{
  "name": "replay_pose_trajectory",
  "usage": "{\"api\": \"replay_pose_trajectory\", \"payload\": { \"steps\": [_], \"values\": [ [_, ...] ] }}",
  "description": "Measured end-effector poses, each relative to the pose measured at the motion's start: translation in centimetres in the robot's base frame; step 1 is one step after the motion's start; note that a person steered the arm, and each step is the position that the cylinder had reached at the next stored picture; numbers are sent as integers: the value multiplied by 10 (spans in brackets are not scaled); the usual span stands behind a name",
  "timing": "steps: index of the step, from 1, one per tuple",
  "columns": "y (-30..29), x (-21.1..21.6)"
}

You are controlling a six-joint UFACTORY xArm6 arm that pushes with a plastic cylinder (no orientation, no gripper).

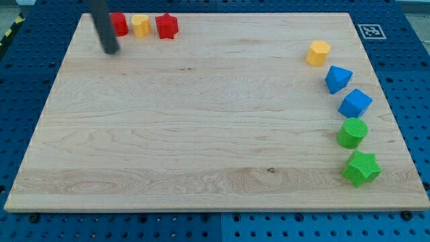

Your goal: Move red blocks and yellow heart towards center top

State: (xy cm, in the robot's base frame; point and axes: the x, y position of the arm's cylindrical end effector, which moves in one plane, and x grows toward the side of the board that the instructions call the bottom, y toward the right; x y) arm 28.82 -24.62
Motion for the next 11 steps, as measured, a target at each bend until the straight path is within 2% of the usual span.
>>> {"api": "replay_pose_trajectory", "payload": {
  "steps": [1,3,9,11],
  "values": [
    [-40,-36],
    [-26,-54],
    [99,-54],
    [163,-54]
  ]
}}
